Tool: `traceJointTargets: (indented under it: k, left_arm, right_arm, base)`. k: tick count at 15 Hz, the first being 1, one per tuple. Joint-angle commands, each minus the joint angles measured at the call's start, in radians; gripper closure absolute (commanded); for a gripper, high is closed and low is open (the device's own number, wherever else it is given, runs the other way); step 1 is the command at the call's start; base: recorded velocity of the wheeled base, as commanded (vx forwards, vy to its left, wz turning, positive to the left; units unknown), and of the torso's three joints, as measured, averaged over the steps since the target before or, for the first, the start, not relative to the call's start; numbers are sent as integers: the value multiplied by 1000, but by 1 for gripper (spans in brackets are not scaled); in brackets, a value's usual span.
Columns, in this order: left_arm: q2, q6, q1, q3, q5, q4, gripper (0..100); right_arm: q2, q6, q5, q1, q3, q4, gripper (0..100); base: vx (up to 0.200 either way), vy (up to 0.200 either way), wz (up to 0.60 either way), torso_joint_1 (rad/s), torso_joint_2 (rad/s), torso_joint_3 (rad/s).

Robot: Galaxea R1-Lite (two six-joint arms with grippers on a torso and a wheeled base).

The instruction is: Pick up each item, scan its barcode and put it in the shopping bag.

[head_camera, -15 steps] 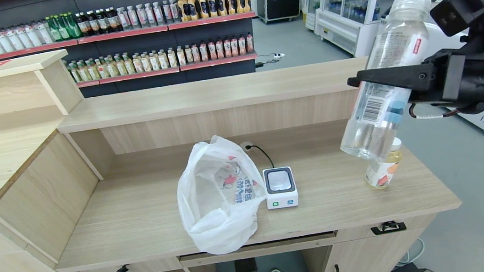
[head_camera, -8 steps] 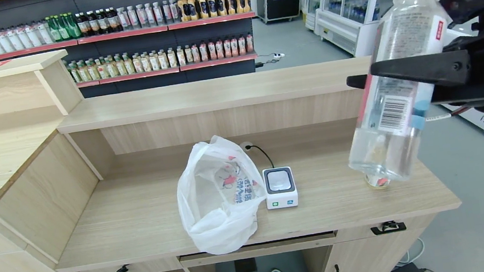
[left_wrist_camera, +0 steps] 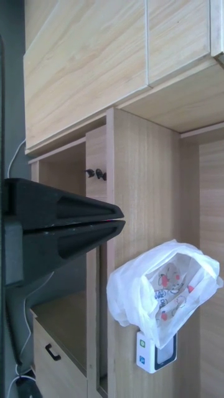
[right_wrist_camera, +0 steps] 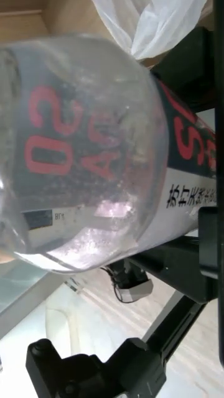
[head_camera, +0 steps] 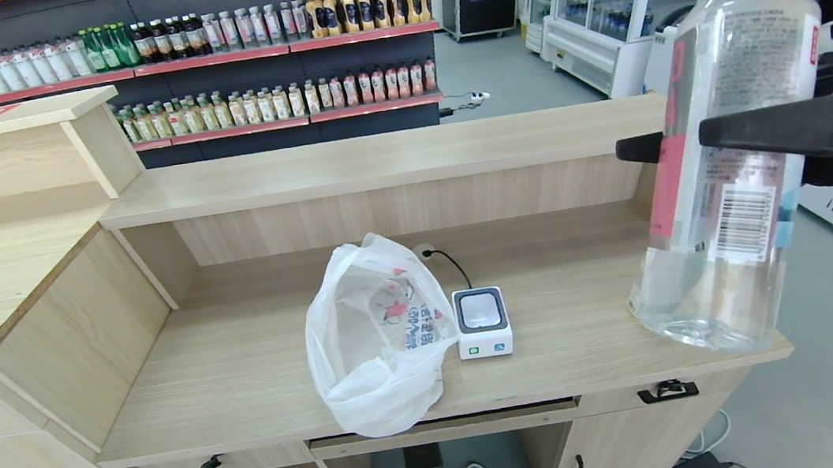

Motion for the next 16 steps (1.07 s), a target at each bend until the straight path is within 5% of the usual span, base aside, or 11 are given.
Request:
traceJointTargets:
  k: [1,16]
  left_arm:
    - [0,0,0,0,0,0,100]
    - [0,0,0,0,0,0,100]
  right_arm:
    - [3,2,1,0,3,-13,100]
    - [59,5,2,112,30,-101,100]
  base:
    - [0,0,0,0,0,0]
    - [0,0,0,0,0,0]
